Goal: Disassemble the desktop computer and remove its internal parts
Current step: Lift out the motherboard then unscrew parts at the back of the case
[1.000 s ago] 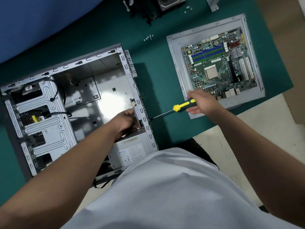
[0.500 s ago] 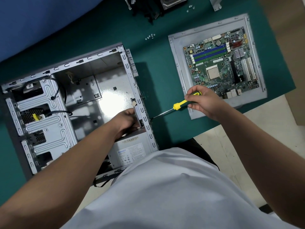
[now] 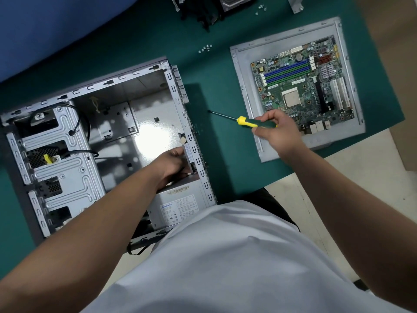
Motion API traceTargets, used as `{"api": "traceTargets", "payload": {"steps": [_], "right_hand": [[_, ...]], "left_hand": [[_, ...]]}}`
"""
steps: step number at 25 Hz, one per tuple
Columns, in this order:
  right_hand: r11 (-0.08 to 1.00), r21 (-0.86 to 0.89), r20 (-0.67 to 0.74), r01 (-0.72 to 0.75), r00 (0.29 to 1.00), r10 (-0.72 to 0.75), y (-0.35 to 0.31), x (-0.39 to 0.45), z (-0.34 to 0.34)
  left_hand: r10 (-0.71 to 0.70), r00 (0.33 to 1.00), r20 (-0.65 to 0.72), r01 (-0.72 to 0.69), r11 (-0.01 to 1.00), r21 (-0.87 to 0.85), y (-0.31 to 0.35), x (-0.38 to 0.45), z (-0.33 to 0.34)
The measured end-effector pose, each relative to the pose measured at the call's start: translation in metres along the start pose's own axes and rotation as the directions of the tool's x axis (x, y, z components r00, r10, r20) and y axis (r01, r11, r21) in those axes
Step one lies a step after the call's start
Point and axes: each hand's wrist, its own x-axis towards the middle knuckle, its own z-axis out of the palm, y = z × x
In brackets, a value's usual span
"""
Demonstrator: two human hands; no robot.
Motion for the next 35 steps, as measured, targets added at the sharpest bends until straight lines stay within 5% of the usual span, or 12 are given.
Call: {"api": "traceTargets", "payload": {"steps": [3,7,10,13,16,19,23,29,35], "right_hand": [[0.915,-0.366,-0.002,0.173,0.983,-0.186,0.012,-0.005,0.022],[0.593,-0.734,0.167,0.331,0.934,-0.315,0.018,-0.004,0.044],[0.544,-0.786,0.195,0.292,0.954,-0.229,0.02,-0.009,0.051],[0.461,-0.819,0.186,0.341,0.918,-0.349,0.018,-0.018,0.056],[0.586,-0.631,0.297,0.509,0.856,-0.424,0.008,-0.029,0.072],[0.751,-0.59,0.425,0.295,0.905,-0.021,0.002,-0.03,0.098],[0.915,-0.352,0.456,-0.197,0.818,0.351,0.007,-0.031,0.12],[0.891,-0.185,0.432,-0.415,0.78,0.453,0.005,-0.03,0.123],[0.886,-0.189,0.458,-0.423,0.76,0.461,0.0,-0.029,0.123]], "left_hand": [[0.001,1.0,0.0,-0.001,1.0,-0.007,-0.001,0.001,0.0],[-0.001,1.0,-0.013,0.001,1.0,0.029,-0.002,0.004,0.0],[0.003,1.0,-0.019,-0.002,1.0,0.025,-0.003,0.006,0.0],[0.01,1.0,-0.021,-0.01,1.0,0.012,-0.004,0.006,-0.001],[0.015,1.0,-0.013,-0.015,1.0,0.0,-0.003,0.005,0.0],[0.016,1.0,-0.004,-0.016,1.0,0.003,-0.002,0.004,0.001],[0.019,1.0,-0.012,-0.018,0.999,0.032,0.0,0.002,0.002],[0.023,0.999,-0.027,-0.021,0.998,0.062,0.003,-0.001,0.004],[0.032,0.999,-0.03,-0.029,0.995,0.098,0.005,-0.004,0.004]]}}
